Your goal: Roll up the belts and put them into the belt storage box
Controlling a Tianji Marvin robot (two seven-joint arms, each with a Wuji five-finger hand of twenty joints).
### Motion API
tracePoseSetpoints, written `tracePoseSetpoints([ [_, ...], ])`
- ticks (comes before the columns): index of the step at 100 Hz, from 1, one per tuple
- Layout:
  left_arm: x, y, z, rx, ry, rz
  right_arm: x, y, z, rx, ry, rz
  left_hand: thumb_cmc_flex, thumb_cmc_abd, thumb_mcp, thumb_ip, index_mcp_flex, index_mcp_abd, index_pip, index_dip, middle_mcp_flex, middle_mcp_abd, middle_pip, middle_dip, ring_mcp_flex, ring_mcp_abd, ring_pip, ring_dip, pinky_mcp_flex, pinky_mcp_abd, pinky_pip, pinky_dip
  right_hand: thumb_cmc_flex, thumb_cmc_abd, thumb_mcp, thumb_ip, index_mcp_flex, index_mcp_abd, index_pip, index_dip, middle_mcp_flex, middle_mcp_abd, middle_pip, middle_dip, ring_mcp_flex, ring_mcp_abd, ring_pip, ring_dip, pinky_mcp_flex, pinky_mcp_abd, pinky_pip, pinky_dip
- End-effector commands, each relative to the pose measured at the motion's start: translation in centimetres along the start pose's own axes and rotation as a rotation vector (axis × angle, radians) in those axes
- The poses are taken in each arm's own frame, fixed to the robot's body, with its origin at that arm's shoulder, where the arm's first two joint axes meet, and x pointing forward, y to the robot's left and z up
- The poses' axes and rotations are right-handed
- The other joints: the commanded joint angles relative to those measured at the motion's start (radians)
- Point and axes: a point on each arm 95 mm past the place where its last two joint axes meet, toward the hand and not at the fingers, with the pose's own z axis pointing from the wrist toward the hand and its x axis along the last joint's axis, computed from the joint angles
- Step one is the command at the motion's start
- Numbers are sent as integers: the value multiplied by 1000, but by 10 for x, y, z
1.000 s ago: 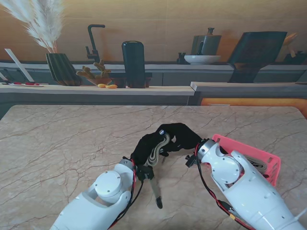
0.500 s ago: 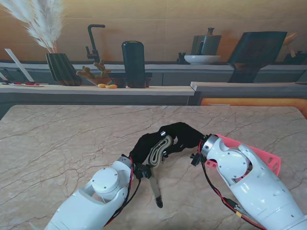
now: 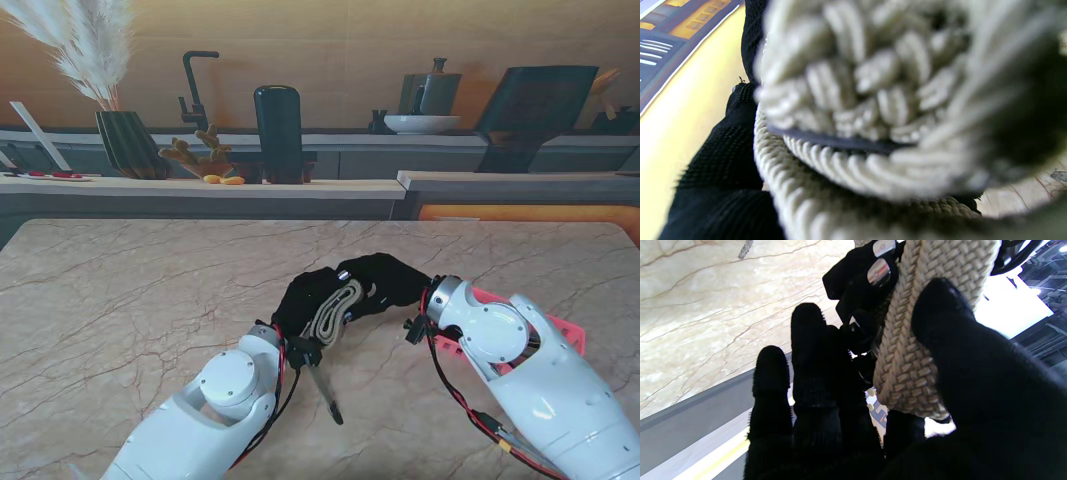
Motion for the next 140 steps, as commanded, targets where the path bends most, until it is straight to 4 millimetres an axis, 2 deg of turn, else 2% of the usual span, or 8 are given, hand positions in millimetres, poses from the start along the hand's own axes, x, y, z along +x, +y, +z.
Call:
tracePoseSetpoints([
  [1,-2,3,0,1,-2,-5,10,-6,7,0,32,22,197,98,92,44,-103,-101,-56,-10,-59,-17,-41,15,22,-60,-39,13,24,-51,-11,-37,-56,136,18,63,118,-54,186,79,76,-177,110,19,-51,-85,-3,15,-18,7,-15,18],
  [29,-3,4,1,-8,1,13,9,-9,15,-29,12,70,298,178,-100,81,-182,-134,-181,23,-215,-39,-165,4,-185,-59,-293,69,-150,-71,-312,-108,10,179,34,42,181,-66,223,98,125,-175,157,22,-21,-77,47,39,-20,23,-12,30],
  [36,-4,3,0,-10,-3,13,9,-6,15,-38,7,43,127,195,-170,87,-219,-99,-345,58,-313,-32,-229,-12,-327,-30,-390,81,-324,-27,-454,5,19,186,43,29,184,-50,230,102,122,-167,175,31,-20,-71,61,46,-18,25,-10,32],
  [41,-5,1,-1,-20,-8,2,10,-3,14,-43,8,22,-42,157,-12,73,-278,-93,-424,43,-380,-35,-270,-23,-421,-24,-444,70,-443,-1,-513,78,23,189,46,24,184,-41,232,104,121,-162,180,34,-20,-67,65,48,-20,26,-10,32],
  [51,-5,-2,-1,-20,-19,-24,13,2,12,-43,26,-42,-30,200,-241,100,-343,-100,-510,29,-456,-42,-328,-32,-542,-11,-509,64,-592,39,-568,165,27,195,49,19,183,-39,235,111,116,-163,187,38,-24,-70,69,51,-19,26,-10,31],
  [97,-13,-21,-4,-158,-132,-166,31,37,7,-27,94,-266,-137,202,-299,113,-348,-89,-669,-10,-465,-20,-437,-54,-637,14,-605,45,-734,41,-652,149,14,203,43,18,174,-80,225,140,108,-187,184,43,-30,-91,62,50,-21,23,-19,22],
  [134,-12,-26,-4,-268,-153,-141,39,56,8,44,138,-418,-23,30,-231,133,-283,-84,-602,55,-384,-62,-359,24,-552,-10,-552,86,-735,13,-658,150,5,204,43,23,171,-98,222,147,112,-202,172,41,-25,-103,45,44,-22,23,-27,15],
  [140,-11,-28,-5,-284,-155,-133,40,58,8,64,144,-427,-143,-45,89,93,-284,-87,-580,77,-383,-69,-350,26,-547,-11,-544,87,-722,5,-646,153,6,205,43,23,170,-98,221,147,112,-203,171,41,-26,-105,43,44,-23,23,-29,15],
])
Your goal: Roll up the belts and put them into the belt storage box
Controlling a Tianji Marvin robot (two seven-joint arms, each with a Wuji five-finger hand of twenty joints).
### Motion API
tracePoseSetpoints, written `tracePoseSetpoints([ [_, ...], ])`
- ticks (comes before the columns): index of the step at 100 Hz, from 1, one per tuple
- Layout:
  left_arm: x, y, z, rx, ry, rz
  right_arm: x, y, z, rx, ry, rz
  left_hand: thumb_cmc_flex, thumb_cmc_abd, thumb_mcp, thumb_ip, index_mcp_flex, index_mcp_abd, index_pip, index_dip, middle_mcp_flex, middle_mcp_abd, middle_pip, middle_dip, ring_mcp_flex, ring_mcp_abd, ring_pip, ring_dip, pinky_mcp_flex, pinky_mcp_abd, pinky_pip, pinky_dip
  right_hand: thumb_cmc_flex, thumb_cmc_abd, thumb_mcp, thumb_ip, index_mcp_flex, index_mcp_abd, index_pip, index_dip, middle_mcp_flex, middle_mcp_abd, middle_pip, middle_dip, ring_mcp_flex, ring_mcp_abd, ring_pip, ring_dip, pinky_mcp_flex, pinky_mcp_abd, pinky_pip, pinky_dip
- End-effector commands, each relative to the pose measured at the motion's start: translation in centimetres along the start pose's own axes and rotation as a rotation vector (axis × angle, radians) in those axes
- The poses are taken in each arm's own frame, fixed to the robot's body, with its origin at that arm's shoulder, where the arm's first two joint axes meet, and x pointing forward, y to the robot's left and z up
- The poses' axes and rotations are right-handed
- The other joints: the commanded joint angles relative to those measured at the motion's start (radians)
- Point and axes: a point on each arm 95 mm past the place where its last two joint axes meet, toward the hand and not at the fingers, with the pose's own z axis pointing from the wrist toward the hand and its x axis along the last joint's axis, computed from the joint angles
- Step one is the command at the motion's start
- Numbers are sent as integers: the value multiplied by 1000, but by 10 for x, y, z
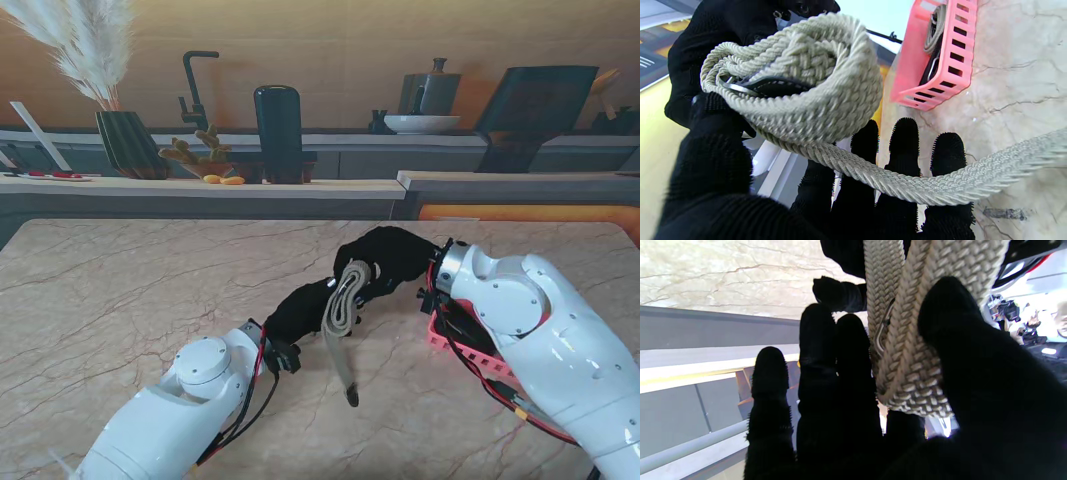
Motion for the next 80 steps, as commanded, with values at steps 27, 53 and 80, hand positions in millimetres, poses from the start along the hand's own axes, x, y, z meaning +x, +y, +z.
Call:
tracePoseSetpoints([
  [27,0,-4,-4,-45,-1,-30,10,20,4,73,78,-93,-19,-105,307,-4,36,-16,32,36,72,-38,59,16,85,-36,58,22,63,-45,66,17,21,196,73,28,151,-100,223,94,41,-44,23,17,-12,-42,-20,5,-8,7,-18,1],
  [53,1,-1,-5,-25,22,-26,7,22,5,97,71,-148,35,-42,313,-11,81,-33,98,50,131,-50,91,3,135,-44,113,17,100,-71,113,31,17,195,78,31,152,-98,224,92,43,-43,23,20,-8,-41,-20,8,-2,10,-15,0],
  [80,-5,7,-3,9,45,-125,0,21,7,74,34,-218,-9,49,-5,7,34,-28,20,7,37,-17,16,-30,24,-21,27,-16,40,-35,61,14,18,186,85,32,157,-91,226,89,46,-38,26,20,-5,-35,-16,10,0,19,-13,-2],
])
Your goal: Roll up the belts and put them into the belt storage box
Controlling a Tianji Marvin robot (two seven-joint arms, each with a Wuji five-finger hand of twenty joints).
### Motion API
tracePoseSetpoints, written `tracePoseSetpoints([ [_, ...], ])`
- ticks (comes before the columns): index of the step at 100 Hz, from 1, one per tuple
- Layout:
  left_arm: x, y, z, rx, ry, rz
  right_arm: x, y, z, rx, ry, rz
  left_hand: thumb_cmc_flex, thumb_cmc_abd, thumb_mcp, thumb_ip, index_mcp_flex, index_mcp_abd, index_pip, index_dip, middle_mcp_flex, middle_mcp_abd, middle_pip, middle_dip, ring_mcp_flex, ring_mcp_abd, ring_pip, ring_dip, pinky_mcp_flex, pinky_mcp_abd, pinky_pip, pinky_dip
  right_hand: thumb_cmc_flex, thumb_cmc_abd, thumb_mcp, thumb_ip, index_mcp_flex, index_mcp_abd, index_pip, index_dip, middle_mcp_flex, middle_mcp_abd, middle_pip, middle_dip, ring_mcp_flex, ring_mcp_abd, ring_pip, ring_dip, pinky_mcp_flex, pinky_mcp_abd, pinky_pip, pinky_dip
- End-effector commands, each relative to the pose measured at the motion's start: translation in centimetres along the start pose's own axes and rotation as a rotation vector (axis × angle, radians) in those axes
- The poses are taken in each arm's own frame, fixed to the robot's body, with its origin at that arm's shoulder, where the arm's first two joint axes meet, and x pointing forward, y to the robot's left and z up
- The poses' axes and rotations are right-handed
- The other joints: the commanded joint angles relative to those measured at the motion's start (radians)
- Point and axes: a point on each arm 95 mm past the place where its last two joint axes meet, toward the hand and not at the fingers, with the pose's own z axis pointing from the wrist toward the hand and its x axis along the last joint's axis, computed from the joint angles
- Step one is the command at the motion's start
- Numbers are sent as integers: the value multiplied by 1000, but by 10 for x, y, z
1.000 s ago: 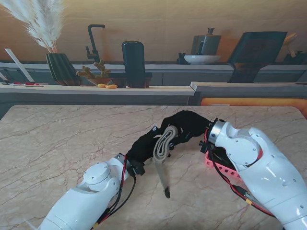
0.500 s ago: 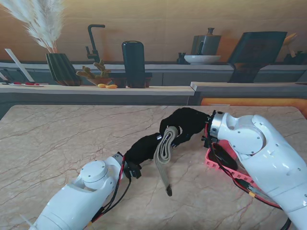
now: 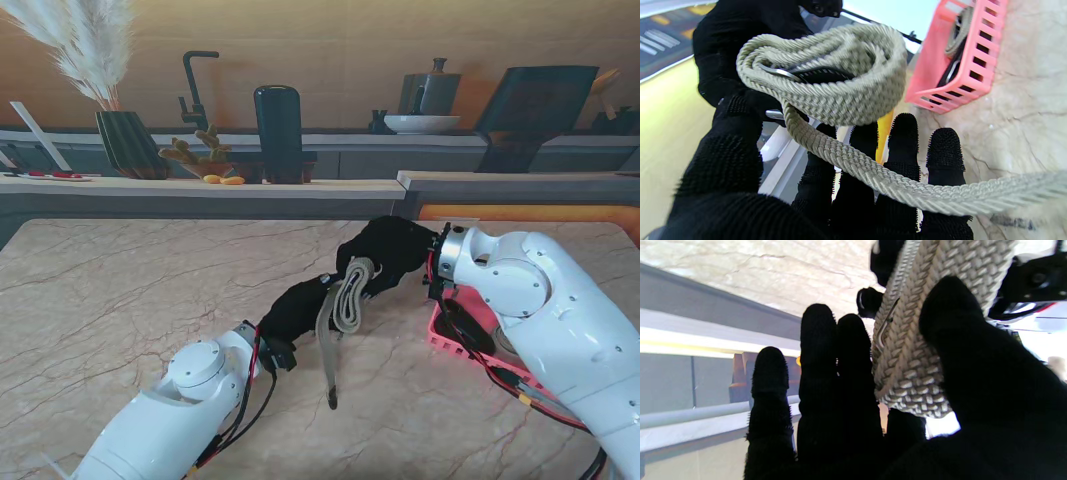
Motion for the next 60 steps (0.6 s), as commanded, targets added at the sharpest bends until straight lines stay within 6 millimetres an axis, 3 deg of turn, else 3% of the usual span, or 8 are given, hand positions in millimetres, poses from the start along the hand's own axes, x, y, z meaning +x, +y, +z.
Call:
tracePoseSetpoints([
  [1,-7,10,2,-8,4,-24,-1,1,2,-9,-5,-25,-44,15,-50,9,-18,-29,-21,-14,-15,-8,-8,-6,-14,-11,-16,-10,-6,4,-5,1,19,185,95,33,157,-79,226,88,45,-30,25,8,-4,-28,-5,10,0,19,-12,-2],
  [24,-11,18,5,40,29,-68,-4,-1,7,-52,-47,-103,-51,7,-81,18,-88,-26,-89,-39,-63,-15,-37,-11,-52,-31,-62,-24,-10,-7,-16,-3,18,176,109,35,162,-69,228,80,48,-22,28,5,-2,-19,1,12,2,32,-8,-5],
  [60,-17,34,11,173,56,-93,-7,-1,23,-131,-124,-185,-21,-9,-54,22,-153,-33,-83,-47,-160,-34,-43,-10,-125,-57,-105,-27,-31,-40,-60,-23,23,165,121,37,169,-54,232,70,48,-8,41,-1,-5,-4,18,14,-2,46,3,-11],
])
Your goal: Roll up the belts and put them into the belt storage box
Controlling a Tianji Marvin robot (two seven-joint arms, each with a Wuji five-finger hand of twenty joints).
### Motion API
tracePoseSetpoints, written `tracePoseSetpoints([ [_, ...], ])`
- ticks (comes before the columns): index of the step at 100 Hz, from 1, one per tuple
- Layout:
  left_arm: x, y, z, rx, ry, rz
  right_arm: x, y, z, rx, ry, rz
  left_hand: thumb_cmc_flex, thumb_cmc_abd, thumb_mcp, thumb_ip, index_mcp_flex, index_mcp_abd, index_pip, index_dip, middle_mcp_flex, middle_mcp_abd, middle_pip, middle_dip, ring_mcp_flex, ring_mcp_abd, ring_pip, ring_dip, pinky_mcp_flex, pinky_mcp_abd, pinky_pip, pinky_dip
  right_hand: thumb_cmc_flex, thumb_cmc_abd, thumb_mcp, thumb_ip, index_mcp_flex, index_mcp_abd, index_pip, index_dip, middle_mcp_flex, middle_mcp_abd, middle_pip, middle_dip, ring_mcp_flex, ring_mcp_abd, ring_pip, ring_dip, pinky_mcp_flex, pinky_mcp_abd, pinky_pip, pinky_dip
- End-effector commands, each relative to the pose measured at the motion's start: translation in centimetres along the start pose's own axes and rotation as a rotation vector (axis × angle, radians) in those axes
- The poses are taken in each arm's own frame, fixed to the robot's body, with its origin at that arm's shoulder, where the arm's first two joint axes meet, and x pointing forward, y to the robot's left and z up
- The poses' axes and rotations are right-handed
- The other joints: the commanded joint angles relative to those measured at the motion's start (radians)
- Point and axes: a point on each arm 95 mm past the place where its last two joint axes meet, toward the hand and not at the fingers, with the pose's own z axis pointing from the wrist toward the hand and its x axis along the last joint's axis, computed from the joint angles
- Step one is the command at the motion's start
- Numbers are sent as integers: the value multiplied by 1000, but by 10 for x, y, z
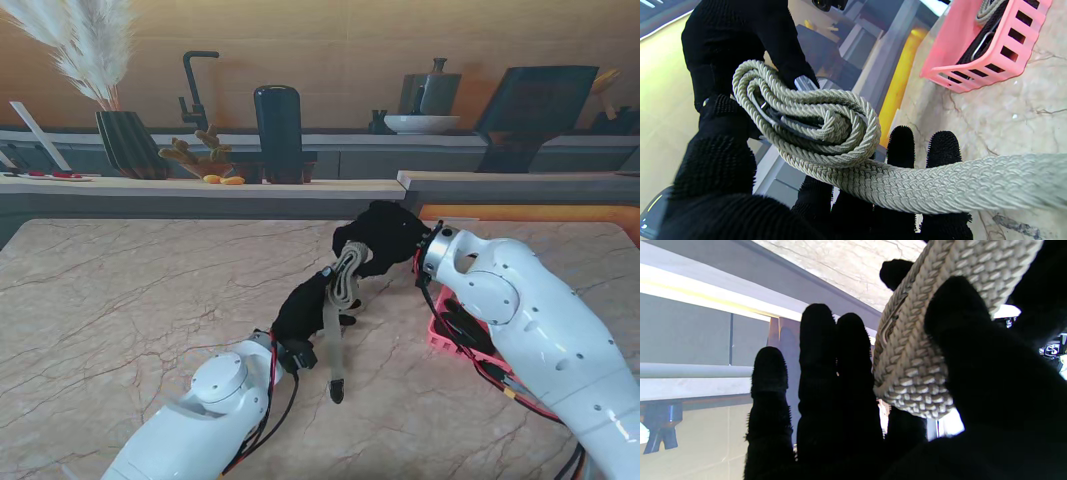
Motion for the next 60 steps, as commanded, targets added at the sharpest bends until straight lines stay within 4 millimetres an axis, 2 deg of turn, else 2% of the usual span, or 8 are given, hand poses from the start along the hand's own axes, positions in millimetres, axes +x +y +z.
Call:
tracePoseSetpoints([
  [1,-5,14,-1,-4,2,-21,0,5,6,-10,3,-15,13,-10,4,23,-14,-32,15,-10,-17,-20,11,4,-14,-33,-8,0,0,-33,-6,-10,48,165,121,38,168,-41,232,70,39,-11,37,-1,-6,-7,18,13,-3,38,4,-10],
  [38,-11,17,0,70,-44,-81,1,15,19,-56,-1,-166,0,-4,45,20,-83,-18,22,-25,-99,-13,15,1,-75,-30,-9,1,-3,-59,-12,-14,48,160,129,42,168,-35,236,65,37,-6,46,-8,-11,0,29,10,-9,48,14,-19],
  [60,-17,17,0,69,-45,-149,1,11,26,-90,-30,-199,-76,-7,28,15,-194,-40,-20,-59,-181,-21,-14,-20,-121,-32,-36,-21,-4,-65,-53,-34,51,157,134,44,166,-23,238,61,33,2,55,-13,-16,9,40,8,-15,54,25,-25],
])
